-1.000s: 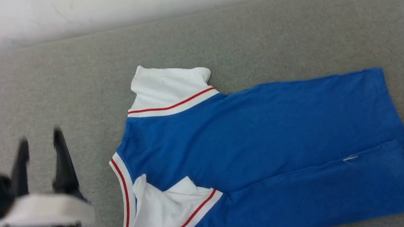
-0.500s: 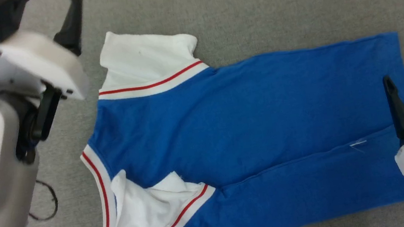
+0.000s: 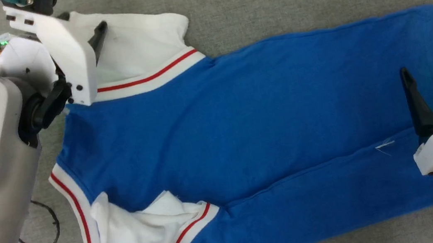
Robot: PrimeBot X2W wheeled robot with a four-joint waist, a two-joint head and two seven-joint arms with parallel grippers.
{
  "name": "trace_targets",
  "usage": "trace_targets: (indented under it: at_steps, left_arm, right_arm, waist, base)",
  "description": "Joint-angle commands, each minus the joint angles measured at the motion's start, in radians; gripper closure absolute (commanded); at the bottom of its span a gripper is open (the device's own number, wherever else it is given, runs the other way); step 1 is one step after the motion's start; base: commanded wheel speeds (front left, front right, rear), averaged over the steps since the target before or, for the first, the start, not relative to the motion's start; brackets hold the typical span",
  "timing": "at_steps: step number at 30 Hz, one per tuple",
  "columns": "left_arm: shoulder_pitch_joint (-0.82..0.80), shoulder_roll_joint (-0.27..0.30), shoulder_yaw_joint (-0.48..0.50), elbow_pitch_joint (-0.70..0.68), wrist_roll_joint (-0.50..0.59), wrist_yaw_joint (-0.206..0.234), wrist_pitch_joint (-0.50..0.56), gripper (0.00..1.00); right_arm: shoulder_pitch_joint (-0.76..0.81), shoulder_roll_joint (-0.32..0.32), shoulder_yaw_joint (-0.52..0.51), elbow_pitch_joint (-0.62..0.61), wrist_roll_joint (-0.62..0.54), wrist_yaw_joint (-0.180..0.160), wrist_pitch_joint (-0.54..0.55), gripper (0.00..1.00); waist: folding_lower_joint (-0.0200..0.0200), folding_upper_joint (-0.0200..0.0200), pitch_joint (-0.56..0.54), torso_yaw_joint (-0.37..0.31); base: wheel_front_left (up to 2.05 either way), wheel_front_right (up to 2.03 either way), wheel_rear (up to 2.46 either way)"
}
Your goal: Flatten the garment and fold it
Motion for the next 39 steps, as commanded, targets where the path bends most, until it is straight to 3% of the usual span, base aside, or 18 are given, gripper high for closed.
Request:
trace_targets:
  at_steps: [1,2,4,12,20,28,39]
  left_arm:
    - [-0.009,0.004,-0.003,0.007,-0.005,0.008,0.014,0.0]
    - [-0.004,0.01,-0.008,0.013,-0.009,0.01,0.04,0.0]
    - [0.004,0.021,-0.009,0.014,-0.014,0.018,0.069,1.0]
    - [0.021,0.036,0.011,-0.016,-0.014,0.037,0.026,1.0]
    - [0.049,0.022,0.016,-0.018,-0.02,0.039,-0.042,1.0]
    - [0.056,0.008,0.007,-0.034,-0.027,0.042,-0.055,1.0]
    - [0.049,0.002,-0.003,-0.037,-0.03,0.045,-0.056,1.0]
  right_arm:
    - [-0.013,0.002,0.0,0.004,0.001,-0.002,-0.006,0.0]
    - [-0.015,0.001,0.0,0.008,0.002,-0.002,-0.007,0.0]
    - [-0.019,0.001,-0.001,0.011,0.003,-0.002,-0.01,0.0]
    - [-0.051,-0.025,0.0,0.009,-0.002,-0.002,-0.014,0.0]
    - [-0.176,-0.122,-0.012,-0.002,0.019,-0.002,0.03,0.0]
    - [-0.251,-0.224,-0.019,0.124,0.039,-0.002,0.143,0.0]
    - [-0.299,-0.216,-0.011,0.258,0.11,-0.002,0.184,0.0]
  waist:
    - [-0.0002,-0.0001,0.015,-0.014]
    - [-0.0002,-0.0001,0.017,-0.016]
    - [-0.0002,-0.0001,0.021,-0.02]
    - [-0.0002,-0.0001,0.01,-0.017]
    - [-0.0002,-0.0001,-0.017,0.0]
    - [-0.0002,-0.0001,0.003,0.031]
    - [-0.0002,-0.0001,0.022,0.057]
  base:
    - [0.0,0.0,0.0]
    - [0.0,0.0,0.0]
    - [0.0,0.0,0.0]
    - [0.0,0.0,0.0]
    - [0.0,0.0,0.0]
    - [0.0,0.0,0.0]
    - [0.0,0.0,0.0]
